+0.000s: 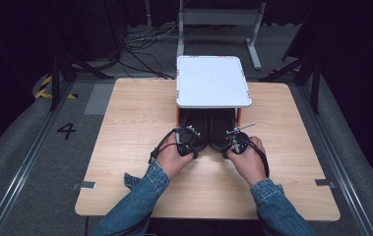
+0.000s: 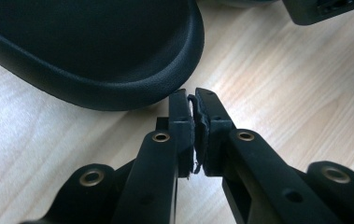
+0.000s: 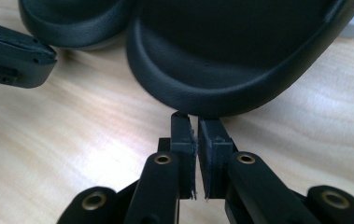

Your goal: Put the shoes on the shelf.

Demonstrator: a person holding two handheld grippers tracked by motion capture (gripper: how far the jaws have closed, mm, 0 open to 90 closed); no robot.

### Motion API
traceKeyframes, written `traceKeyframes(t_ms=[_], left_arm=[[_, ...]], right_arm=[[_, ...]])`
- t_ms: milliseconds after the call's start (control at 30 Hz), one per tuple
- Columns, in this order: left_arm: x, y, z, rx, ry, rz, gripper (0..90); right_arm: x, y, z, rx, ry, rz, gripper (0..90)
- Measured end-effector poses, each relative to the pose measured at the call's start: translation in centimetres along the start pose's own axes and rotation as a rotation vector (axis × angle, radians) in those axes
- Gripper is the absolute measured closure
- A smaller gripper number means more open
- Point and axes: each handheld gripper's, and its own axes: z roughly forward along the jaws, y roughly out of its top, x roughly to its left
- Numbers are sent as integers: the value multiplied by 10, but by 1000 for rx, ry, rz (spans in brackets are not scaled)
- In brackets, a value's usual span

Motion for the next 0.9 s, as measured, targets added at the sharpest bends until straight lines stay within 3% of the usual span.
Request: traceKeyframes(t_ms=[300,367,500,567,700,800,900], left_arm=[[9,10,2,-17,18,-3,867],[13,12,2,-30,12,-3,860],[19,17,4,-41,4,-15,859],[22,19,4,-57,6,-18,858],[26,24,5,-61,-9,-25,858],[26,29,8,-54,-28,-27,862],[26,33,8,-37,-30,-24,865]], right_arm=[[-8,6,4,16,-22,35,845],[-5,-1,4,74,18,55,827],[6,-5,-4,64,105,58,837],[8,-1,-5,57,125,64,841],[3,8,-1,45,99,96,864],[-3,14,0,24,42,111,887],[-9,22,5,28,53,138,887]])
